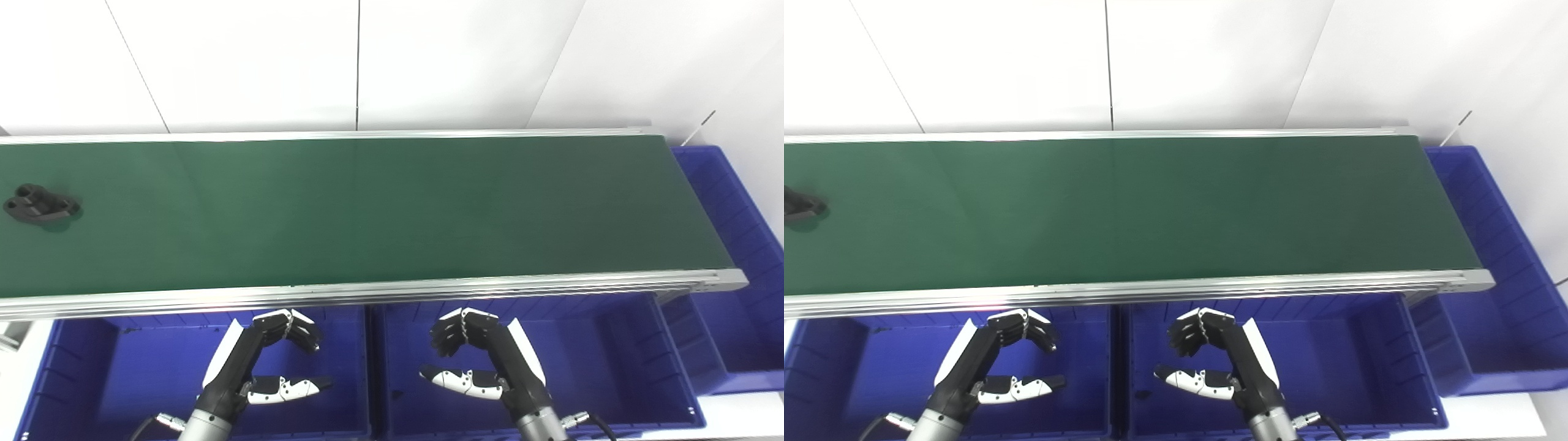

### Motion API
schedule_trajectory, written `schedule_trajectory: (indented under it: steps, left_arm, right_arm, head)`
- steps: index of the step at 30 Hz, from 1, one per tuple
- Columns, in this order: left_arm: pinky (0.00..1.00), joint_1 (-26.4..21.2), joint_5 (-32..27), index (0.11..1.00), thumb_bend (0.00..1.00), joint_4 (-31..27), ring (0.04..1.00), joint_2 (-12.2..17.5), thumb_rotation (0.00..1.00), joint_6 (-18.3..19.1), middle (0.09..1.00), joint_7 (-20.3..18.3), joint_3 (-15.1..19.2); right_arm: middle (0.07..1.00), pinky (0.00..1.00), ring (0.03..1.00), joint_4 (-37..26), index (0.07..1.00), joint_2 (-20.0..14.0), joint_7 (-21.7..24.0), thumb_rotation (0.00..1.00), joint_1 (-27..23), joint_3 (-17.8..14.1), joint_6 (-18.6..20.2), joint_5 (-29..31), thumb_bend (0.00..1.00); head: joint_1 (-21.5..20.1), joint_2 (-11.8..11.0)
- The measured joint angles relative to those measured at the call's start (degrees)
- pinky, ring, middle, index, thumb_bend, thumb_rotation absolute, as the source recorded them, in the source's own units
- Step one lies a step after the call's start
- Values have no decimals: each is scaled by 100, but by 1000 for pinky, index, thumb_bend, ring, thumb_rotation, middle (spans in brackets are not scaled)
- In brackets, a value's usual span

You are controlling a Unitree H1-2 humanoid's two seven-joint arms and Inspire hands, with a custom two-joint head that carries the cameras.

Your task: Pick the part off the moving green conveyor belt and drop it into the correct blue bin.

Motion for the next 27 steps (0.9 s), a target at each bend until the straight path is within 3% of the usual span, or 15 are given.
schedule_trajectory:
  steps: [3, 4, 5, 6, 7, 12, 13, 15, 18, 19, 27]
  left_arm:
    - [510, -3, -3, 515, 503, 0, 447, 8, 0, 0, 495, 0, -18]
    - [534, -3, -19, 515, 503, 1, 444, 8, 0, 0, 506, 0, -19]
    - [556, -2, -67, 507, 512, 3, 533, 6, 0, 0, 504, 0, -21]
    - [589, -2, -133, 649, 649, 8, 610, 5, 35, 0, 635, -3, -20]
    - [606, -4, -184, 701, 701, 17, 642, 6, 50, 0, 684, -12, -20]
    - [703, -2, -423, 824, 820, 47, 765, 4, 174, 0, 816, -189, -22]
    - [706, -2, -438, 826, 822, 53, 768, 4, 180, 0, 819, -241, -21]
    - [730, 2, -482, 847, 844, 76, 799, -5, 263, 0, 845, -290, -22]
    - [746, 5, -478, 858, 845, 145, 820, -30, 340, 0, 863, -314, -23]
    - [762, 9, -477, 868, 833, 179, 835, -41, 376, 0, 874, -323, -30]
    - [771, 49, -368, 879, 818, 292, 852, -46, 393, 0, 888, -325, -205]
  right_arm:
    - [493, 493, 446, 1, 513, 5, -16, 0, 0, -2, -35, -96, 519]
    - [592, 553, 552, 1, 506, 10, -19, 66, 0, -5, -37, -96, 520]
    - [661, 598, 624, 1, 629, 15, -22, 87, 1, -8, -37, -94, 649]
    - [742, 656, 709, 1, 732, 17, -22, 126, 2, -9, -37, -90, 751]
    - [779, 686, 748, 1, 774, 17, -21, 146, 2, -9, -37, -87, 791]
    - [903, 821, 887, 21, 886, 17, -19, 252, 14, -9, -37, -25, 873]
    - [905, 824, 890, 21, 888, 17, -19, 256, 26, -9, -37, -8, 874]
    - [922, 840, 904, 22, 903, 16, -19, 287, 65, -10, -37, 27, 885]
    - [932, 843, 910, 97, 911, 12, -19, 311, 97, -18, -44, 65, 889]
    - [928, 846, 909, 172, 910, 8, -19, 325, 100, -25, -80, 81, 884]
    - [914, 819, 891, 493, 900, -51, -19, 303, 144, -64, -569, 237, 863]
  head:
    - [0, -17]
    - [26, -44]
    - [26, -44]
    - [26, -44]
    - [52, -96]
    - [176, -237]
    - [176, -237]
    - [377, -465]
    - [413, -501]
    - [578, -675]
    - [878, -1124]
